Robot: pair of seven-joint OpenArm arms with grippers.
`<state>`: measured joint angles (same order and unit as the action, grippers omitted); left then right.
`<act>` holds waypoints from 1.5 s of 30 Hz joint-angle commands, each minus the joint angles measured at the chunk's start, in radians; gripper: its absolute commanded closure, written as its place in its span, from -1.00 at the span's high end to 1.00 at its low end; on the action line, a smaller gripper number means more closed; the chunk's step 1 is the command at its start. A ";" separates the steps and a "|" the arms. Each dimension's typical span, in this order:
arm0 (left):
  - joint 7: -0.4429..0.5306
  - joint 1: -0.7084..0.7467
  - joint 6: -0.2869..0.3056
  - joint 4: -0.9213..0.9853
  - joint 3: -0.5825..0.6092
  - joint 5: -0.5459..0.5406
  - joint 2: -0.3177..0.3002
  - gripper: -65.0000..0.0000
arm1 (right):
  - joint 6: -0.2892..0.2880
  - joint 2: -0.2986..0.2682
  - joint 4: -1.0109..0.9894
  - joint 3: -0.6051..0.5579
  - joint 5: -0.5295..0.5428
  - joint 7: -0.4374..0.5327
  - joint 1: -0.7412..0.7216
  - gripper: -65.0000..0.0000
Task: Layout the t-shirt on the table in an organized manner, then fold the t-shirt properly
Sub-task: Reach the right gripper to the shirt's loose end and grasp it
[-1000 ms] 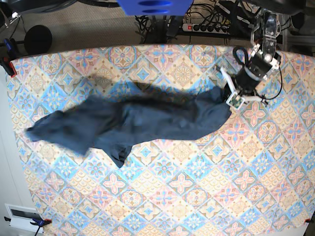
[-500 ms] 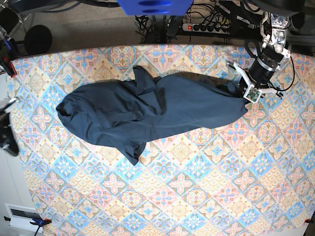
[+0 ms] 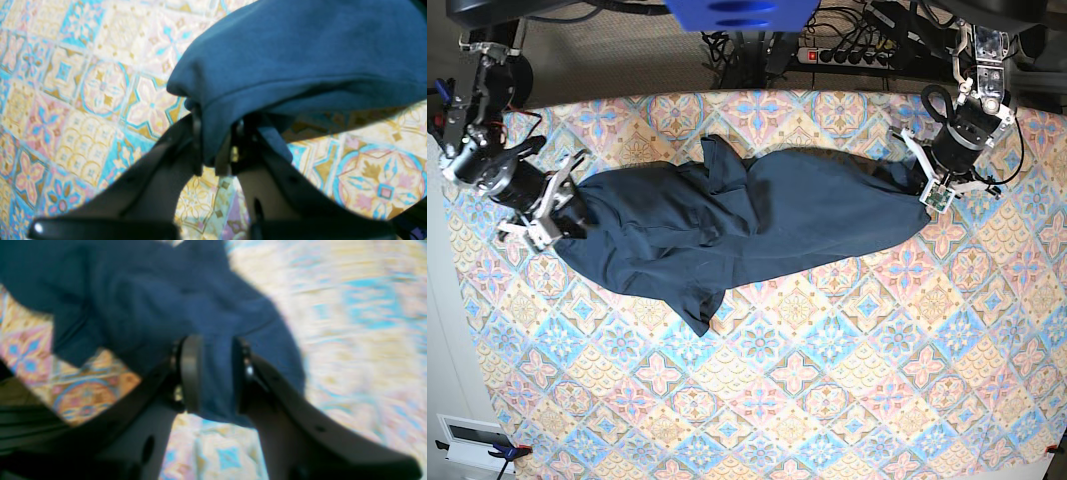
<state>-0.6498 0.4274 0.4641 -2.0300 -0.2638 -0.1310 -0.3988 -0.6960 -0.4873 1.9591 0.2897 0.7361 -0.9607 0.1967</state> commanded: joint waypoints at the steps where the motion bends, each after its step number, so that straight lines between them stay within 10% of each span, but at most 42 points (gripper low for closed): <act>1: 0.023 -0.003 -0.008 -0.013 -0.007 -0.006 -0.013 -0.84 | -0.002 -0.020 0.016 -0.030 -0.002 0.029 -0.013 -0.52; 11: 0.023 -0.002 -0.008 -0.013 -0.002 -0.006 -0.012 -0.67 | -0.002 -0.012 0.016 -0.198 -0.214 0.032 -0.041 -0.54; 18: 0.023 -0.002 -0.008 -0.011 -0.001 -0.006 -0.012 -0.68 | -0.002 -0.020 0.016 -0.383 -0.255 0.032 -0.158 -0.11; 45: 0.026 -0.002 -0.008 -0.010 -0.001 -0.006 -0.010 -0.68 | -0.002 -0.014 -0.269 -0.728 -0.478 0.230 -0.386 -0.14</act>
<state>-0.6495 0.4271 0.4637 -2.0270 -0.2600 -0.1314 -0.3988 -0.7013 -0.4931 1.6741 -0.4461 0.2462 -0.7467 -0.1745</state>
